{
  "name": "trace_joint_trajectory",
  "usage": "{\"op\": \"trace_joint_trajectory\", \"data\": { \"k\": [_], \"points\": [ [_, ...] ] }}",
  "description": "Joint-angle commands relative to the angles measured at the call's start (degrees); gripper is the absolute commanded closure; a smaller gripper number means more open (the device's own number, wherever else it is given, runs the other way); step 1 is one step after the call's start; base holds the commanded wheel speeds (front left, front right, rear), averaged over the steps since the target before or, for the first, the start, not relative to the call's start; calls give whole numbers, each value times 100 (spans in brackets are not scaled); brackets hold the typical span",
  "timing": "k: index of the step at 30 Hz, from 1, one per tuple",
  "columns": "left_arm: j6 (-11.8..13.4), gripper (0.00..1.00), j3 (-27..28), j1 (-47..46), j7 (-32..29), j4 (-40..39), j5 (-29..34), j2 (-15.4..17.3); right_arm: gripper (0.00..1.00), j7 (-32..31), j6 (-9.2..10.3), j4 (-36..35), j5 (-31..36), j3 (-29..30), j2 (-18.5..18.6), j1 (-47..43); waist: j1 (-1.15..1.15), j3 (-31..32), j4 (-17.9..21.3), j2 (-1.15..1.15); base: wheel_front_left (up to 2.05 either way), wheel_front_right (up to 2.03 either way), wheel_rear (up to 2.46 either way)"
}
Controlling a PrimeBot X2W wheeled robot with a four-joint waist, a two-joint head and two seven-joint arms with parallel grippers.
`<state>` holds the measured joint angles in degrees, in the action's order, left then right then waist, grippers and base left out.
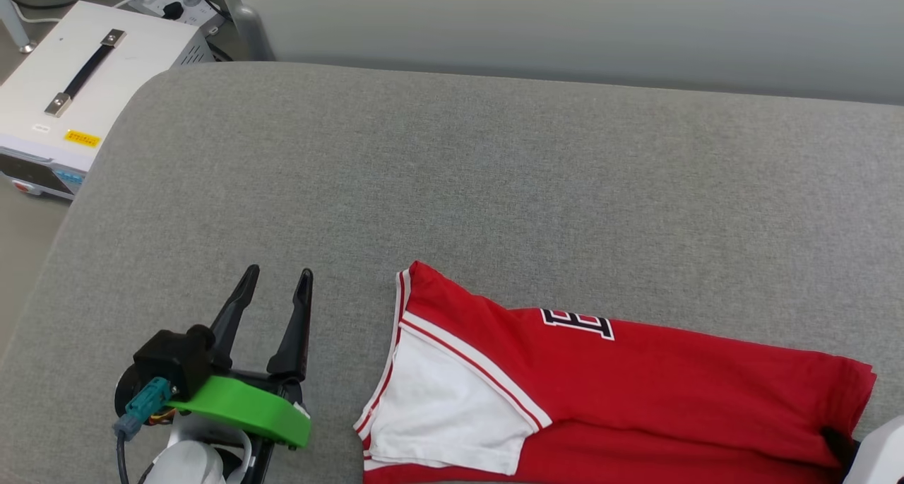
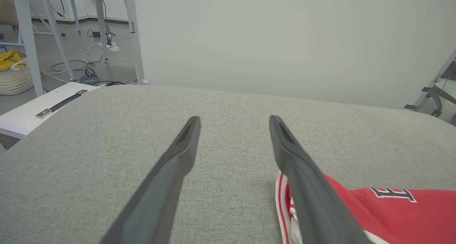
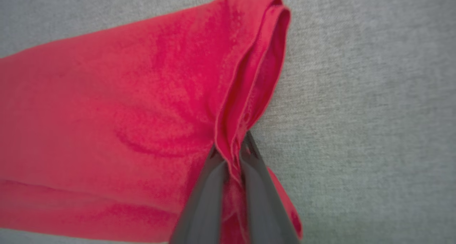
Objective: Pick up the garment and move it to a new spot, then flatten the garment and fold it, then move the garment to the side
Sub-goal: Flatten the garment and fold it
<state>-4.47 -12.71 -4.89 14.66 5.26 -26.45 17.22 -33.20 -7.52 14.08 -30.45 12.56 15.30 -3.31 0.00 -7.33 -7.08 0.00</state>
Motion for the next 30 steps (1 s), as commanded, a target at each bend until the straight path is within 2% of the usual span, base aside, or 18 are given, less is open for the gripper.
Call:
{"op": "trace_joint_trajectory", "data": {
  "k": [1,8,13,22,30],
  "points": [
    [-48,0,27,100,33,32,83,-62,100,25,3,115,21,-8,-12,5,0,51,23,0,0,0,0],
    [-152,0,149,178,33,99,203,-177,100,339,3,77,339,638,405,121,0,188,122,0,0,0,0],
    [-190,0,193,184,34,128,241,-235,100,393,3,79,670,984,548,198,0,231,155,0,0,0,0],
    [-239,0,267,341,34,205,290,-391,100,196,3,-341,690,1017,339,-31,0,502,177,0,0,0,0],
    [-268,0,354,496,34,220,340,-483,100,-271,3,-1430,525,644,-177,-438,0,673,177,0,0,0,0]
  ]
}}
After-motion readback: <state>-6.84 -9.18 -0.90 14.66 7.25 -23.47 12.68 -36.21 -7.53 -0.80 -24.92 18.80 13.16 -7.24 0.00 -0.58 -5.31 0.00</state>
